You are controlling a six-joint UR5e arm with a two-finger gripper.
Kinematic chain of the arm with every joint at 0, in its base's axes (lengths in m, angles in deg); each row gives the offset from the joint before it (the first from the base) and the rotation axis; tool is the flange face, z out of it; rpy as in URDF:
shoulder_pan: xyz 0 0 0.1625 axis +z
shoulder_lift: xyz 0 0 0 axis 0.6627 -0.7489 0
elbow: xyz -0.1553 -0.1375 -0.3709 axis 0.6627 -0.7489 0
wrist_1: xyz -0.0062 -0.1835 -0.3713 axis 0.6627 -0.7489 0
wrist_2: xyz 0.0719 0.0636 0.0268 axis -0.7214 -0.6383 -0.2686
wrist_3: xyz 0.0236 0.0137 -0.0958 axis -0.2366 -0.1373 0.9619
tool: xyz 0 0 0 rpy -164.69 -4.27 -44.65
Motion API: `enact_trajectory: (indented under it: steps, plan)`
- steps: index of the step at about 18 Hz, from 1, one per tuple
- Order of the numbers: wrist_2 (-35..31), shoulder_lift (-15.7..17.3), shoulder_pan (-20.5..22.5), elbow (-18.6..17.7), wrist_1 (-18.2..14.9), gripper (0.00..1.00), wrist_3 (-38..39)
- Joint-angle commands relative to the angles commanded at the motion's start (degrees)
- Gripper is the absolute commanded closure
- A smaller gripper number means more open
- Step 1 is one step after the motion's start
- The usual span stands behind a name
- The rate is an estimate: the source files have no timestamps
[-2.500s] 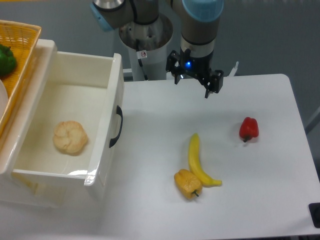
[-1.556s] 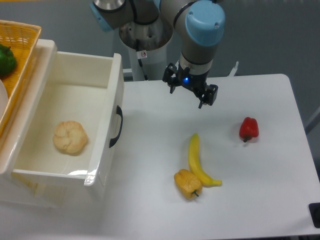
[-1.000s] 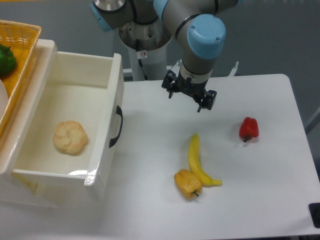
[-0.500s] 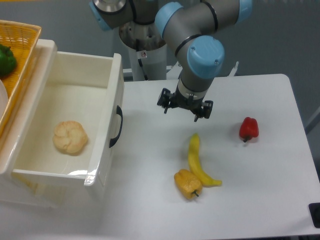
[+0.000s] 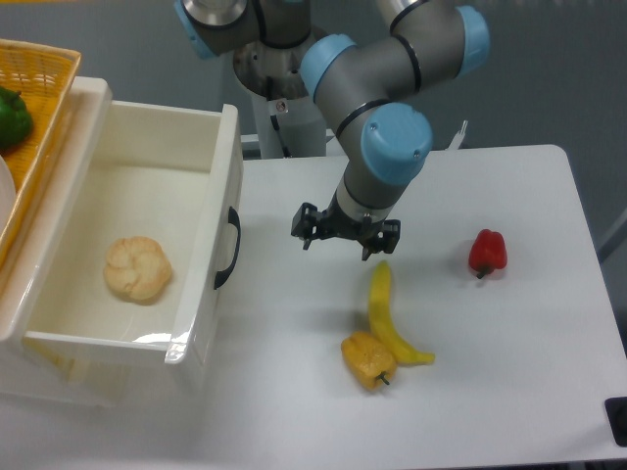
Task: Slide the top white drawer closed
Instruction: 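Move the gripper down and toward the open white drawer's front, then push the drawer front with the gripper, sliding the drawer inward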
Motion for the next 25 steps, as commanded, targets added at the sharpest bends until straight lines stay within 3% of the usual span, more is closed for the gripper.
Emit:
enact_trajectory:
  steps: [25]
  plan:
    - [0.0,-1.1,-7.0,0.0,1.0,0.0,0.9]
